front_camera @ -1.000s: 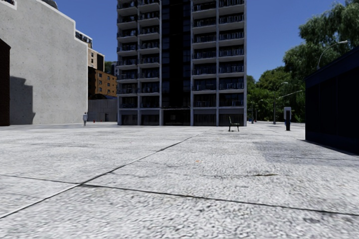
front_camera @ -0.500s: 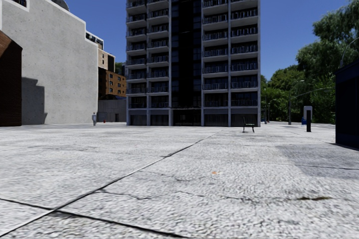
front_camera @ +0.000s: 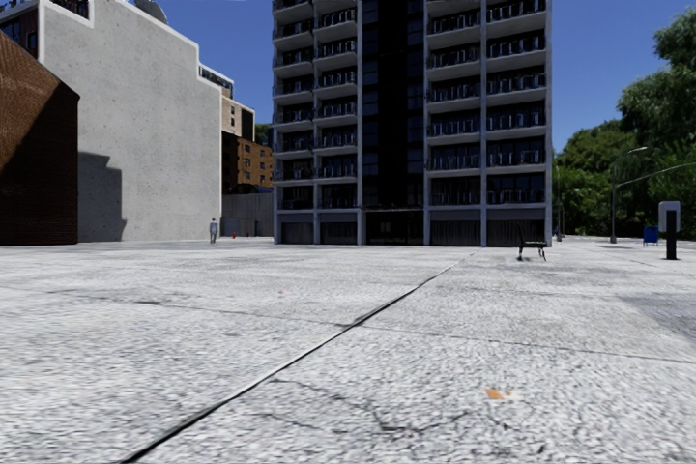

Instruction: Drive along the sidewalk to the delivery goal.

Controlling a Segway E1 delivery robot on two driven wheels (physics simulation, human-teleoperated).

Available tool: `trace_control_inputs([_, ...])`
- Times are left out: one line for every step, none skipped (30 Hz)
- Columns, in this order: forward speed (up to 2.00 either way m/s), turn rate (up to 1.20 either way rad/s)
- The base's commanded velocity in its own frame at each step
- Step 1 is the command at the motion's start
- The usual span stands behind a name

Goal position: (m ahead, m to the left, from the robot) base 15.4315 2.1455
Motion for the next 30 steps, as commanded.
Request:
trace_control_inputs([2.0,0.37])
trace_control_inputs([2.0,0.37])
trace_control_inputs([2.0,0.37])
trace_control_inputs([2.0,0.37])
trace_control_inputs([2.0,0.37])
trace_control_inputs([2.0,0.37])
trace_control_inputs([2.0,0.37])
trace_control_inputs([2.0,0.37])
trace_control_inputs([2.0,0.37])
trace_control_inputs([2.0,0.37])
trace_control_inputs([2.0,0.37])
trace_control_inputs([2.0,0.37])
trace_control_inputs([2.0,0.37])
trace_control_inputs([2.0,0.37])
trace_control_inputs([2.0,0.37])
trace_control_inputs([2.0,0.37])
trace_control_inputs([2.0,0.37])
trace_control_inputs([2.0,0.37])
trace_control_inputs([2.0,0.37])
trace_control_inputs([2.0,0.37])
trace_control_inputs([2.0,0.37])
trace_control_inputs([2.0,0.37])
trace_control_inputs([2.0,0.37])
trace_control_inputs([2.0,0.37])
trace_control_inputs([2.0,0.34])
trace_control_inputs([2.0,0.34])
trace_control_inputs([2.0,0.0])
trace_control_inputs([2.0,0.0])
trace_control_inputs([2.0,0.0])
trace_control_inputs([2.0,0.0])
